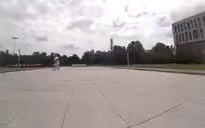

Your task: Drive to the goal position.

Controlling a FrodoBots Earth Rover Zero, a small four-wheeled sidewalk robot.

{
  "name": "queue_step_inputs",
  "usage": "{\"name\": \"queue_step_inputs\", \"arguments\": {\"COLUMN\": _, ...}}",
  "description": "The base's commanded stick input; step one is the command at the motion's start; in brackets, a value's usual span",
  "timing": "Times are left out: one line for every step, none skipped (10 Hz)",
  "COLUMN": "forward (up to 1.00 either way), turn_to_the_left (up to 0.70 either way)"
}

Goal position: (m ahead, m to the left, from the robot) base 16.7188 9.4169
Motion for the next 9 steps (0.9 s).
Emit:
{"name": "queue_step_inputs", "arguments": {"forward": 1.0, "turn_to_the_left": 0.0}}
{"name": "queue_step_inputs", "arguments": {"forward": 1.0, "turn_to_the_left": 0.0}}
{"name": "queue_step_inputs", "arguments": {"forward": 1.0, "turn_to_the_left": 0.0}}
{"name": "queue_step_inputs", "arguments": {"forward": 1.0, "turn_to_the_left": 0.0}}
{"name": "queue_step_inputs", "arguments": {"forward": 1.0, "turn_to_the_left": -0.01}}
{"name": "queue_step_inputs", "arguments": {"forward": 1.0, "turn_to_the_left": -0.01}}
{"name": "queue_step_inputs", "arguments": {"forward": 1.0, "turn_to_the_left": 0.0}}
{"name": "queue_step_inputs", "arguments": {"forward": 1.0, "turn_to_the_left": 0.0}}
{"name": "queue_step_inputs", "arguments": {"forward": 1.0, "turn_to_the_left": 0.0}}
